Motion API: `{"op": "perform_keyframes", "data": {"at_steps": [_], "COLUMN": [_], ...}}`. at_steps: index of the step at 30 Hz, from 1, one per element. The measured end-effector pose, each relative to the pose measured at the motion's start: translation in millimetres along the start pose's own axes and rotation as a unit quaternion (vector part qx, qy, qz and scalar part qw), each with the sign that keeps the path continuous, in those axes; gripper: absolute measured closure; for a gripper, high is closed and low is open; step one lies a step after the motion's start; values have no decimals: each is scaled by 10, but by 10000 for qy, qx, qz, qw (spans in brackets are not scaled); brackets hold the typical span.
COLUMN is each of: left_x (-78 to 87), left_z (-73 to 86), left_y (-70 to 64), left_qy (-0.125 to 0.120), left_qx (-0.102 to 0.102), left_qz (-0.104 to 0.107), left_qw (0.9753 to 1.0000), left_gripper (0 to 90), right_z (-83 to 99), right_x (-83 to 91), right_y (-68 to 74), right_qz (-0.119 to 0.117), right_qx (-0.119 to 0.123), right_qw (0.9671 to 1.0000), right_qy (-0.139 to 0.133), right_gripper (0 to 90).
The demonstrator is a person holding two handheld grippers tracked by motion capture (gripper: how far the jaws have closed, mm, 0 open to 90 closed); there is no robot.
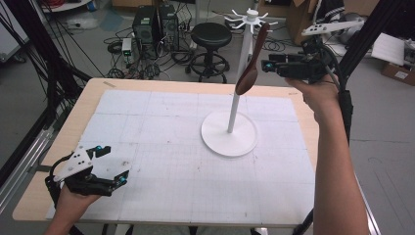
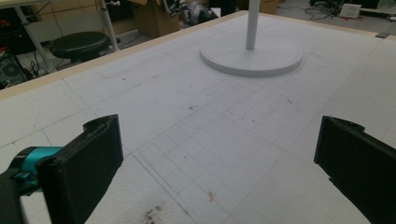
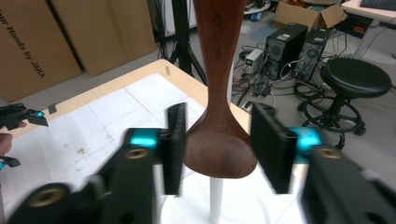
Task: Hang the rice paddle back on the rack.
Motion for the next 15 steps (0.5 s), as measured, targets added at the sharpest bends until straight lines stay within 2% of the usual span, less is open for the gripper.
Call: {"op": "perform_keyframes", "data": {"at_steps": [2, 11, 15], "left_x": [-1, -7, -12], "left_z": [1, -2, -7], "left_y": [1, -10, -16], "left_qy": [2, -2, -6], "left_qx": [4, 16, 12], "left_qz": [5, 25, 19], "left_qw": [10000, 10000, 10000], "left_gripper": [17, 17, 17], "right_z": [33, 131, 183], "right_x": [-10, -7, -31], "right_y": [42, 226, 288], "right_qz": [-50, -458, -473], "right_qx": [102, 84, 57], "right_qw": [9999, 9986, 9983], "right_qy": [25, -239, -325], "right_gripper": [477, 169, 84]}}
Point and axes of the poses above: each handheld gripper's, and its own axes: x roughly backward along the jaws, z roughly out of its underside, y roughly to its left, the point moved 7 cm from there along -x, roughly forward along the jaws, and after that the axes turned 11 degrees about y, right-handed, at the moved point
